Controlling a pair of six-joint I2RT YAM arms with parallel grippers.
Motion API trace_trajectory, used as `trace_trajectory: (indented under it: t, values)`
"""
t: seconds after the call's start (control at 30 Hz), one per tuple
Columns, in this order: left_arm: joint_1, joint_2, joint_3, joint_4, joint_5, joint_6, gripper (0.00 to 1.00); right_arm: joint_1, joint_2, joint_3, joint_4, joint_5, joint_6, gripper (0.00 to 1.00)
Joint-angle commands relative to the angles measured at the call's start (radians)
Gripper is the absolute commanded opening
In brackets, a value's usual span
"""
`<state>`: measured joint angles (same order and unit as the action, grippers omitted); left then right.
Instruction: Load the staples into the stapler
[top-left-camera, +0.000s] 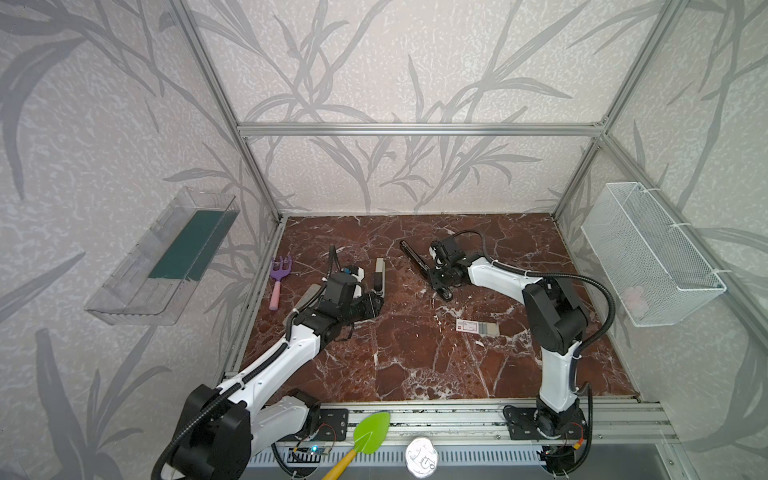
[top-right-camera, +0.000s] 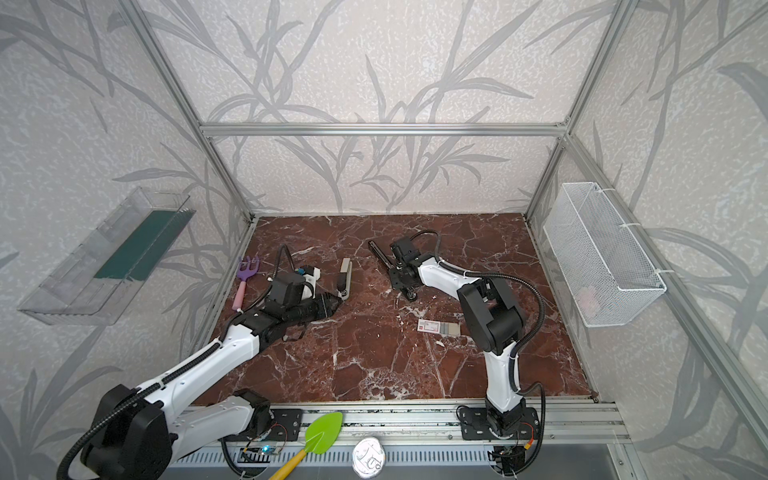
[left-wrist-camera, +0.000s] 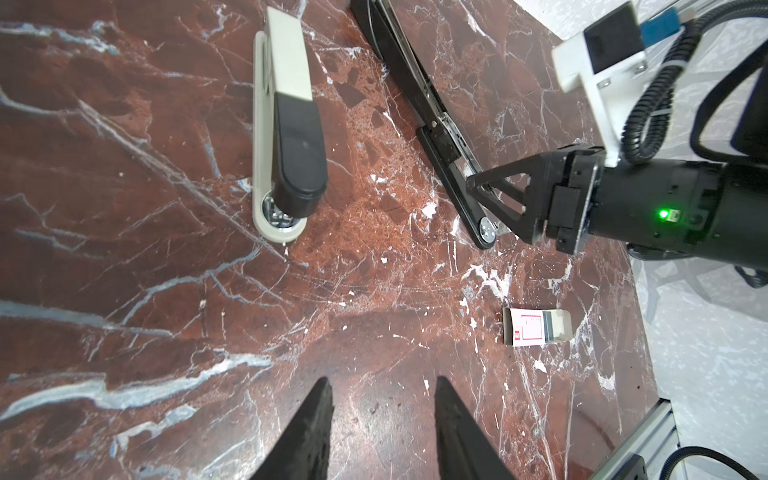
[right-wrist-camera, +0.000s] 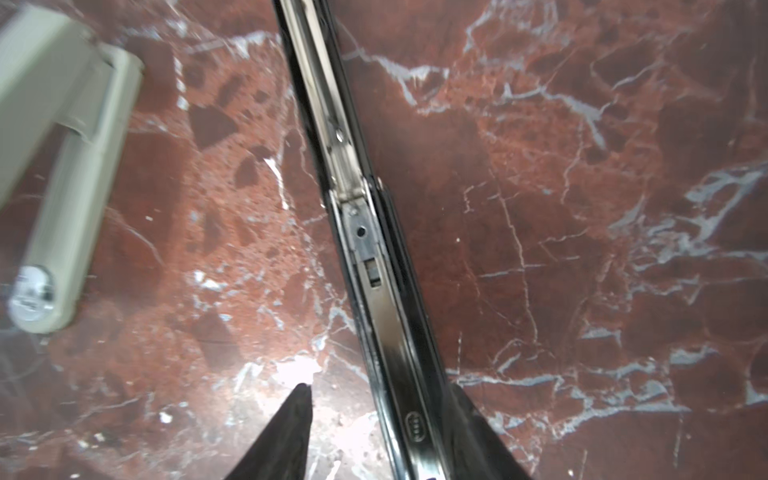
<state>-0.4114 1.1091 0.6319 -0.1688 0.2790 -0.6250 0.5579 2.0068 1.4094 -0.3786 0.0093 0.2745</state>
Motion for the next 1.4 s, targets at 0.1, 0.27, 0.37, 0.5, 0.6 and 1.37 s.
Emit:
trace_trajectory:
  t: [0.1, 0.27, 0.37, 0.5, 0.6, 1.37]
  values:
    - [-0.003, 0.03, 0.003, 0.015, 0.018, -0.019, 0.42, 0.0, 0.047, 0.052, -0.091, -0.03, -0.028, 0.47]
    - [-0.003, 0.054, 0.009, 0.043, 0.032, -0.031, 0.42, 0.032, 0.014, 0.009, -0.1, -0.028, 0.0, 0.33]
    - [-0.003, 0.072, 0.012, 0.056, 0.041, -0.032, 0.42, 0.078, -0.02, -0.024, -0.107, 0.01, 0.02, 0.26]
    - [-0.003, 0.101, 0.02, 0.067, 0.061, -0.035, 0.42, 0.142, -0.053, -0.058, -0.12, 0.032, 0.08, 0.22]
    - [-0.003, 0.109, 0.022, 0.072, 0.071, -0.036, 0.42, 0.199, -0.075, -0.083, -0.119, 0.07, 0.128, 0.19]
    - [-0.035, 0.144, 0.086, 0.065, 0.187, -0.022, 0.42, 0.172, -0.503, -0.376, -0.144, 0.109, 0.239, 0.27]
